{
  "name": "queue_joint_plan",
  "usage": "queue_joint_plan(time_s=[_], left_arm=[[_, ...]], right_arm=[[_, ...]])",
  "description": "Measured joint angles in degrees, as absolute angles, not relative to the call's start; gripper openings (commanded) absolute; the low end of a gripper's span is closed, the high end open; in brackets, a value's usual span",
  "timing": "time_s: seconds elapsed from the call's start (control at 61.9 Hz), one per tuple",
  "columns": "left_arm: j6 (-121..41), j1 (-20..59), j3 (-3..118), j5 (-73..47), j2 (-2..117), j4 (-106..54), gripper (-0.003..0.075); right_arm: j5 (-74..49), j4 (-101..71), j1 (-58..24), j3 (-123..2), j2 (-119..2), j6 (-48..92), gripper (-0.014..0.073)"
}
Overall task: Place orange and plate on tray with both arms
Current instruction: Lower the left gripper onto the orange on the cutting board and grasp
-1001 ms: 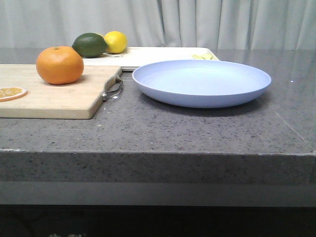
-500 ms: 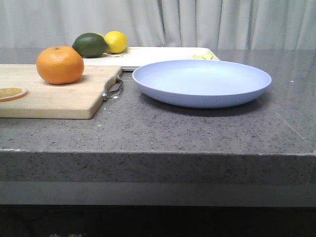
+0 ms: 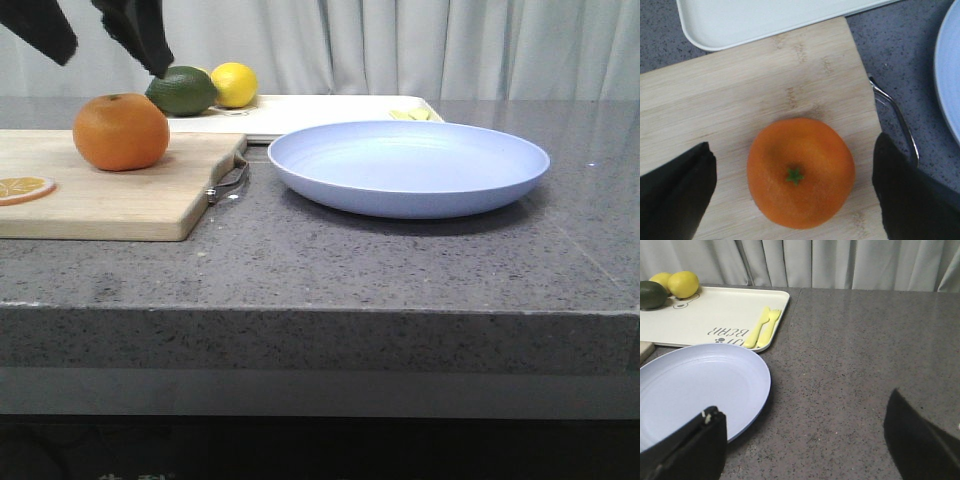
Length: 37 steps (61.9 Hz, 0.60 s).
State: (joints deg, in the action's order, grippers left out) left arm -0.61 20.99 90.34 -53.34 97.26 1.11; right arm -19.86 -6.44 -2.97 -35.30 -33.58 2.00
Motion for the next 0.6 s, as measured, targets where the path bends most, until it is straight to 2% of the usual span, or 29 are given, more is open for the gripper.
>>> queue_joint_plan(time_s=[0.597], left_arm=[[-0.8,19.8,93.9,-56.7,103.8,-1.1,0.0602]], right_arm=[[-19.9,-6.4,-3.0,-35.3,-33.6,2.0,0.0643]])
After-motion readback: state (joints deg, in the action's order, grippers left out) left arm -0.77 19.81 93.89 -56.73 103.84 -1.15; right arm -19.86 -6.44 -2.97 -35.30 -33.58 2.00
